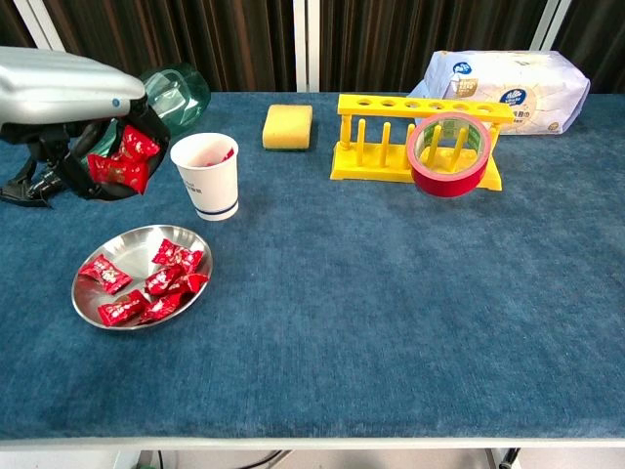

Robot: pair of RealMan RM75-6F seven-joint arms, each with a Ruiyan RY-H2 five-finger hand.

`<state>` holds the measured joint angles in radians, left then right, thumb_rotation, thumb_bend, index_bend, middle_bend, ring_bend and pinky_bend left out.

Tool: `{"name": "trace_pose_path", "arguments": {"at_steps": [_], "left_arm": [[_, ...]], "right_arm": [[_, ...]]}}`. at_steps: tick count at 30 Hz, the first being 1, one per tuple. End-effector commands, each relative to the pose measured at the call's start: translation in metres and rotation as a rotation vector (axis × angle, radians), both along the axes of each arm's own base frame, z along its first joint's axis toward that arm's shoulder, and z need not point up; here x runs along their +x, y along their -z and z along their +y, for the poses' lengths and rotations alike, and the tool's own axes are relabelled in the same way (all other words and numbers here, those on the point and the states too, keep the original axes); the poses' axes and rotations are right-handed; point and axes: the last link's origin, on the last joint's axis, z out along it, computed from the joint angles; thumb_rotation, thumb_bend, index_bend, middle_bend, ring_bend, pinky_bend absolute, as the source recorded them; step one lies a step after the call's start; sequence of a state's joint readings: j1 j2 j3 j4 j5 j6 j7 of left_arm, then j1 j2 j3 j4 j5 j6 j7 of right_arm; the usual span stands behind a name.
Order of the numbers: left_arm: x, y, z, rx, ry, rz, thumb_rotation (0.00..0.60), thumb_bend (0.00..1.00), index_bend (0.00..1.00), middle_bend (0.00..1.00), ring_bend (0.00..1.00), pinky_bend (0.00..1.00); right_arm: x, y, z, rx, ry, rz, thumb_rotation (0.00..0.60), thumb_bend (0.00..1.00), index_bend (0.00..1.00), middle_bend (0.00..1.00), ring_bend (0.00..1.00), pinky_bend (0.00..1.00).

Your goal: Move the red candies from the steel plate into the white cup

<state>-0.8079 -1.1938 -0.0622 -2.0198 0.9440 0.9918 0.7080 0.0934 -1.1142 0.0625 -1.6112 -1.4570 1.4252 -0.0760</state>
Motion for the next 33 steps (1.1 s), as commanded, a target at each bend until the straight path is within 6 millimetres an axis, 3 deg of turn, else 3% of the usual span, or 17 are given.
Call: {"name": "trace_pose_path", "arguments": {"at_steps": [1,8,16,25,33], "left_arm": [[0.017,-0.004,0.020,0.010,-0.035,-0.049,0.600,0.37,0.61,0.60,0.53,0.64],[0.028,-0.002,0.054,0.082,-0.112,-0.087,0.600,0.37,0.60,0.60,0.53,0.64],[0.032,0.011,0.079,0.119,-0.167,-0.111,0.600,0.38,0.60,0.59,0.52,0.63],[0.022,0.024,0.083,0.091,-0.205,-0.102,0.600,0.38,0.57,0.57,0.51,0.63],[0.028,0.033,0.081,0.074,-0.182,-0.117,0.600,0.37,0.52,0.54,0.50,0.63]], "right_arm": [[0.000,0.000,0.000,0.000,-0.001,0.000,0.600,0.20,0.00,0.00,0.00,0.00],[0.001,0.000,0.000,0.006,-0.008,-0.005,0.600,0.20,0.00,0.00,0.00,0.00],[0.001,-0.002,0.002,0.001,-0.013,-0.007,0.600,0.20,0.00,0.00,0.00,0.00],[0.000,-0.004,0.001,-0.002,-0.012,-0.013,0.600,0.20,0.00,0.00,0.00,0.00],[0.001,-0.003,0.001,-0.001,-0.014,-0.013,0.600,0.20,0.00,0.00,0.00,0.00]]}}
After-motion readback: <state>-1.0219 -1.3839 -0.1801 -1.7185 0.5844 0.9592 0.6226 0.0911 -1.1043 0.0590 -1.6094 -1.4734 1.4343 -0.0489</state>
